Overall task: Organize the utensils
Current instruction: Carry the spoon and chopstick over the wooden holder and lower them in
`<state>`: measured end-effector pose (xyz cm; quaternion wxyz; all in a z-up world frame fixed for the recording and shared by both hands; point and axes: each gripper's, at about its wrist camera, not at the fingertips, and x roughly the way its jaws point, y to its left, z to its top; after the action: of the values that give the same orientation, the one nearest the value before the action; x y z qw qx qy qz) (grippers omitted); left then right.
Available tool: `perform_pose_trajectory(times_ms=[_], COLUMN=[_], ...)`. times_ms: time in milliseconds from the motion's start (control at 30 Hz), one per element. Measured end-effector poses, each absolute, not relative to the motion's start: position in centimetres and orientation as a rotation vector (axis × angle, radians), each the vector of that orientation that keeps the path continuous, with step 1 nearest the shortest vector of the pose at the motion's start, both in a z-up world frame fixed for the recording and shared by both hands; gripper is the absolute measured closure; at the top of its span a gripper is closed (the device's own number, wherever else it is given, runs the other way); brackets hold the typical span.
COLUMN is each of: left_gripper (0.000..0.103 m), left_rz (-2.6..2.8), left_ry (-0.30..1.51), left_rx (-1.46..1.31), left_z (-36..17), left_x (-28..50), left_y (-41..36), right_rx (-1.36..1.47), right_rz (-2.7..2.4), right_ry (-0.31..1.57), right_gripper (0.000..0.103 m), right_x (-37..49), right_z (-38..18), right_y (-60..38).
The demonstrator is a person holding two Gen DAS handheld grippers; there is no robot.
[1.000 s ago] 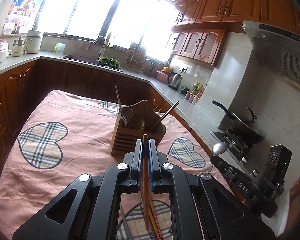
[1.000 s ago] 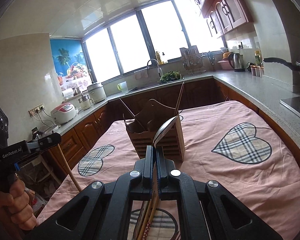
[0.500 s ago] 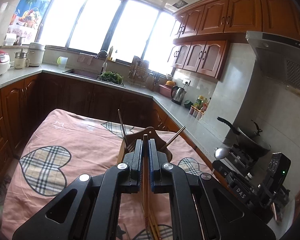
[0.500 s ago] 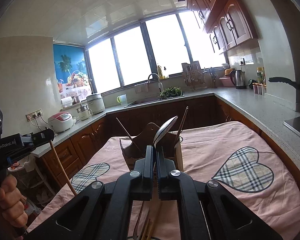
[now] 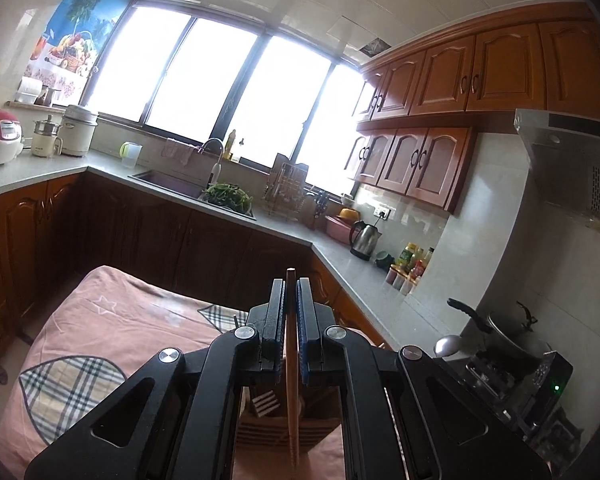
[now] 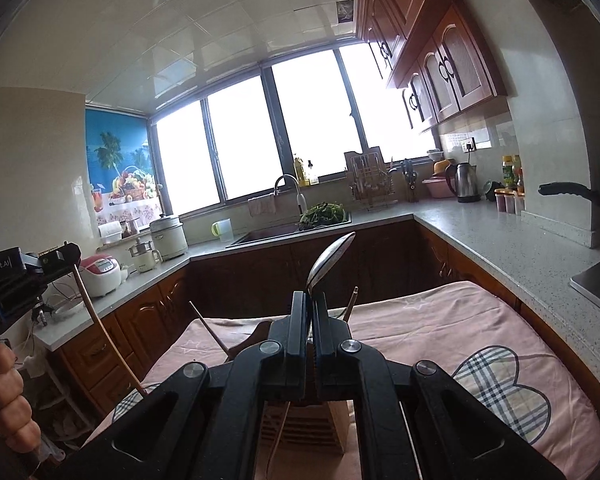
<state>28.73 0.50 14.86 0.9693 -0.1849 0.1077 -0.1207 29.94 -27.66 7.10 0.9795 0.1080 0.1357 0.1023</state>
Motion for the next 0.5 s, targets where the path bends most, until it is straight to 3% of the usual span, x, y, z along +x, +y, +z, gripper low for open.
perform_pose_trajectory(times_ms=[500], left_gripper=[0.099], left_rz=[-0.111], left_ry=[0.150], left_rx=[-0.392], left_z=[12.2], left_x=[35.4], left_y=[0.6], right_rx=[0.178], right_rz=[0.107], right_ry=[0.171], right_gripper=[0.101], right_x=[36.4], right_z=[4.8], right_y=[-26.2])
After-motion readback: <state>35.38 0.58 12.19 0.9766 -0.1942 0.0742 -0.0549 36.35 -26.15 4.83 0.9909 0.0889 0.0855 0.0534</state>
